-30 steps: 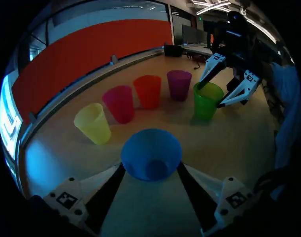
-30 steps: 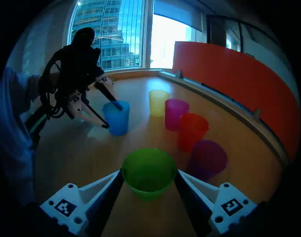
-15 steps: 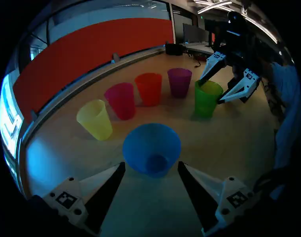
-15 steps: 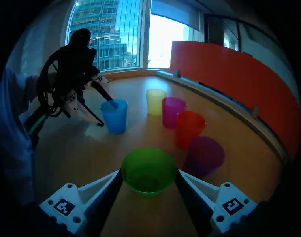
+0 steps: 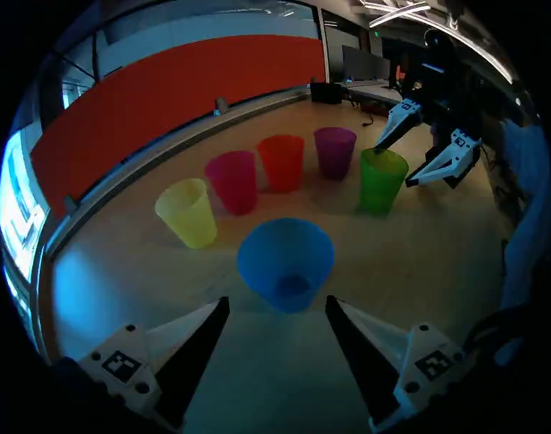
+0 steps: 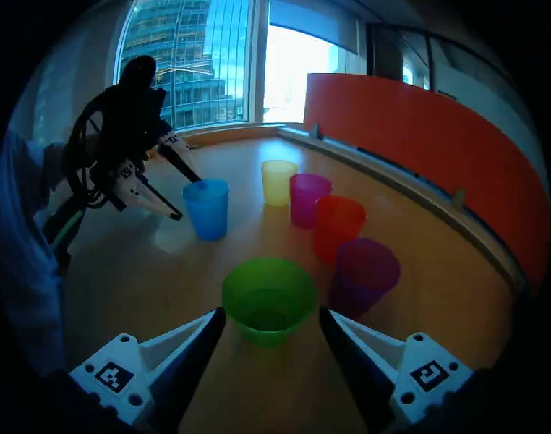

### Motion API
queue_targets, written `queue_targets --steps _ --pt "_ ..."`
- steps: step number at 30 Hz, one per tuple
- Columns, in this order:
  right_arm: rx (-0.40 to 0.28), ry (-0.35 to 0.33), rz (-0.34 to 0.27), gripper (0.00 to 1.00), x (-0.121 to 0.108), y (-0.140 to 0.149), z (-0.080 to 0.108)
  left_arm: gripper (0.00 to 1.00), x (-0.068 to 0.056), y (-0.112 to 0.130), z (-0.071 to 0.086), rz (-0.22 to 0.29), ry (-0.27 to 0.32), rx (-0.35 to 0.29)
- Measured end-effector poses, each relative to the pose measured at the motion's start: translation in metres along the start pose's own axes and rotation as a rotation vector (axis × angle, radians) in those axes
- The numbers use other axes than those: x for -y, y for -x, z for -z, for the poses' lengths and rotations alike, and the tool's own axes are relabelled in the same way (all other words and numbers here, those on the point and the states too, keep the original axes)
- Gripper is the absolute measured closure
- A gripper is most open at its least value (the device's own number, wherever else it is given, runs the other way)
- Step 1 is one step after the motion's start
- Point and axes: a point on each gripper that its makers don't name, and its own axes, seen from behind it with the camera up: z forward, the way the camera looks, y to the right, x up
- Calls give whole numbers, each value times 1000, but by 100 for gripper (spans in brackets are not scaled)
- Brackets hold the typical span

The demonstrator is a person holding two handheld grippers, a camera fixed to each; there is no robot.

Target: Pour water

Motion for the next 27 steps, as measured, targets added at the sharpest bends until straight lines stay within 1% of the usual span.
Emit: queue_targets --steps 6,15,21,24,27 --pt "-1 35 -22 0 -5 8 14 1 9 8 14 20 -30 -9" --pt "-20 95 -55 0 -7 14 35 1 21 16 36 34 -103 -36" --pt "-38 171 -66 0 -16 17 48 1 32 15 51 55 -160 -83" --pt "-65 206 -87 0 -20 11 55 1 38 14 59 75 -190 -116" --pt "-103 248 -108 0 -26 3 63 1 42 8 67 84 -214 -160"
